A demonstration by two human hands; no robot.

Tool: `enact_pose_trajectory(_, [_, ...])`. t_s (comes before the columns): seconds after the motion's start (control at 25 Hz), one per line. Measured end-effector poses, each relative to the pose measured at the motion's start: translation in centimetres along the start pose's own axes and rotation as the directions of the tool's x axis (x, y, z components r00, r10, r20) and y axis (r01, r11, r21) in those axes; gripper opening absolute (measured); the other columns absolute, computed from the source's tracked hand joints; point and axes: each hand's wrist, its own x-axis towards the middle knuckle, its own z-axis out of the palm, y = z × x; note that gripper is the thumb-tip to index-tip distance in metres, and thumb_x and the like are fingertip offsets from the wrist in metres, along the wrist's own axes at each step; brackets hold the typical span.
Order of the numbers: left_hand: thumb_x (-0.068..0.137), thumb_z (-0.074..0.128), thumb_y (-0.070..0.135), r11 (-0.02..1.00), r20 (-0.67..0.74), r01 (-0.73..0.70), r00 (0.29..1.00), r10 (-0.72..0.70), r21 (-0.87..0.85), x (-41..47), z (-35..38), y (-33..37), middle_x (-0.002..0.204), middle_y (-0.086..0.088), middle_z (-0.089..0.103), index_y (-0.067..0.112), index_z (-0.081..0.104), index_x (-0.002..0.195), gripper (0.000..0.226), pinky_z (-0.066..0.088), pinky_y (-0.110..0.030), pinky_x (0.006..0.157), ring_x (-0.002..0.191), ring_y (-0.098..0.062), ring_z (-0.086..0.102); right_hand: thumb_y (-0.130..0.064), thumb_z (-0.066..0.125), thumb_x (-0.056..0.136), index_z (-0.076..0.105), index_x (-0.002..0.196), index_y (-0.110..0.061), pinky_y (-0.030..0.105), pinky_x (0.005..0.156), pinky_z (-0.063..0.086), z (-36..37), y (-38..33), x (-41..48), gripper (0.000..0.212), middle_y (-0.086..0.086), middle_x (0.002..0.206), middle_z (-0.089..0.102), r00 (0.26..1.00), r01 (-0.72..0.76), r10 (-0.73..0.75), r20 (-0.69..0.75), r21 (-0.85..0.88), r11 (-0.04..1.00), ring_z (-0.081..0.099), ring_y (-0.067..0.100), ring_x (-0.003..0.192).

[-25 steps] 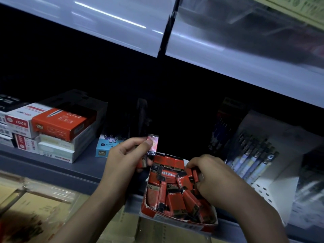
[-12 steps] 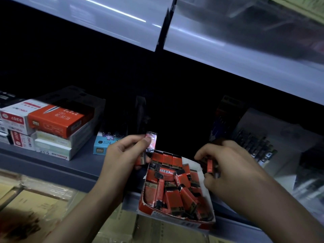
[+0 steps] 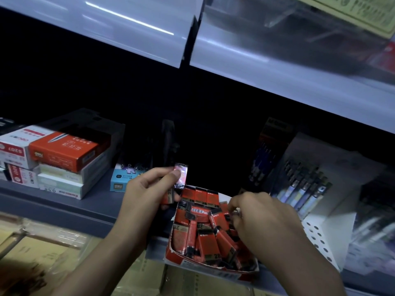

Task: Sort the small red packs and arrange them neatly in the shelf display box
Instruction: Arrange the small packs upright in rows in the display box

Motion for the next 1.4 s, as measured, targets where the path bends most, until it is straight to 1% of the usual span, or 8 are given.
enact_pose_trajectory(0.2, [0.092,0.071,0.027,1.0,-0.003,0.001,1.0,-0.001,-0.009,0.1,0.0,-0.1,0.069,-0.015,0.066,0.015,0.08,0.097,0.015,0.046,-0.04,0.07,0.071,-0.029,0.06,-0.024,0.059,0.098,0.07,0.109,-0.031,0.034,0.076,0.053,0.8,0.1,0.5,0.017,-0.008,0.098,0.071,0.999,-0.047,0.047,-0.013,0.012,0.999,0.067,0.02,0.09])
enact_pose_trajectory(0.48, [0.092,0.071,0.029,1.0,0.008,0.01,1.0,-0.01,-0.006,0.0,0.1,0.0,0.071,-0.017,0.067,0.018,0.08,0.098,0.016,0.049,-0.038,0.067,0.07,-0.03,0.062,-0.017,0.059,0.095,0.068,0.112,-0.03,0.035,0.073,0.051,1.7,0.5,0.9,0.024,-0.005,0.099,0.07,0.999,0.01,-0.009,-0.033,0.041,0.999,0.066,0.019,0.09])
enact_pose_trajectory(0.76, [0.091,0.071,0.028,1.0,0.004,0.015,1.0,-0.015,0.003,0.0,0.1,0.1,0.07,-0.015,0.065,0.016,0.08,0.098,0.016,0.047,-0.038,0.067,0.071,-0.03,0.059,-0.027,0.055,0.098,0.069,0.114,-0.025,0.039,0.08,0.058,1.2,1.0,0.8,0.021,0.001,0.104,0.074,0.987,0.054,-0.038,-0.159,0.099,0.994,0.069,0.021,0.095])
enact_pose_trajectory(0.92, [0.092,0.071,0.027,1.0,0.0,0.014,1.0,-0.014,-0.002,0.0,0.2,0.1,0.069,-0.015,0.065,0.015,0.08,0.098,0.016,0.047,-0.039,0.068,0.072,-0.03,0.059,-0.03,0.051,0.103,0.07,0.11,-0.029,0.038,0.076,0.057,1.3,1.2,1.1,0.02,-0.005,0.087,0.074,0.978,0.034,0.009,-0.209,0.2,0.979,0.069,0.017,0.085])
enact_pose_trajectory(1.08, [0.092,0.07,0.028,1.0,0.006,0.025,1.0,-0.025,-0.013,0.0,0.2,0.1,0.068,-0.013,0.064,0.014,0.079,0.098,0.017,0.048,-0.031,0.058,0.068,-0.029,0.058,-0.034,0.059,0.101,0.073,0.104,-0.039,0.033,0.073,0.057,0.4,1.5,1.2,0.016,-0.02,0.074,0.074,0.982,-0.027,0.127,-0.142,0.556,0.831,0.068,0.004,0.075])
enact_pose_trajectory(1.16, [0.092,0.07,0.028,0.999,0.008,0.031,0.999,-0.031,-0.018,0.0,0.2,0.1,0.067,-0.012,0.065,0.015,0.079,0.097,0.017,0.048,-0.029,0.055,0.066,-0.028,0.059,-0.031,0.06,0.1,0.071,0.091,-0.039,0.033,0.059,0.056,-0.1,1.6,1.2,0.016,-0.024,0.071,0.074,0.984,-0.049,0.156,-0.088,0.704,0.708,0.065,0.013,0.057])
enact_pose_trajectory(1.24, [0.092,0.07,0.029,1.0,0.01,0.028,1.0,-0.028,-0.011,0.0,0.2,0.1,0.067,-0.012,0.065,0.016,0.079,0.097,0.017,0.049,-0.029,0.056,0.065,-0.027,0.059,-0.028,0.059,0.101,0.069,0.09,-0.035,0.03,0.045,0.043,-0.4,1.7,1.1,0.017,-0.02,0.073,0.076,0.984,-0.066,0.17,-0.05,0.787,0.614,0.047,0.024,0.042])
enact_pose_trajectory(1.4, [0.092,0.07,0.03,1.0,0.003,0.02,1.0,-0.02,0.006,0.0,0.1,0.1,0.07,-0.014,0.065,0.018,0.08,0.096,0.016,0.048,-0.036,0.066,0.071,-0.029,0.059,-0.022,0.056,0.103,0.069,0.095,-0.024,0.024,0.043,0.033,-0.6,1.5,1.1,0.016,-0.009,0.078,0.079,0.986,-0.076,0.169,-0.004,0.884,0.462,0.034,0.022,0.041])
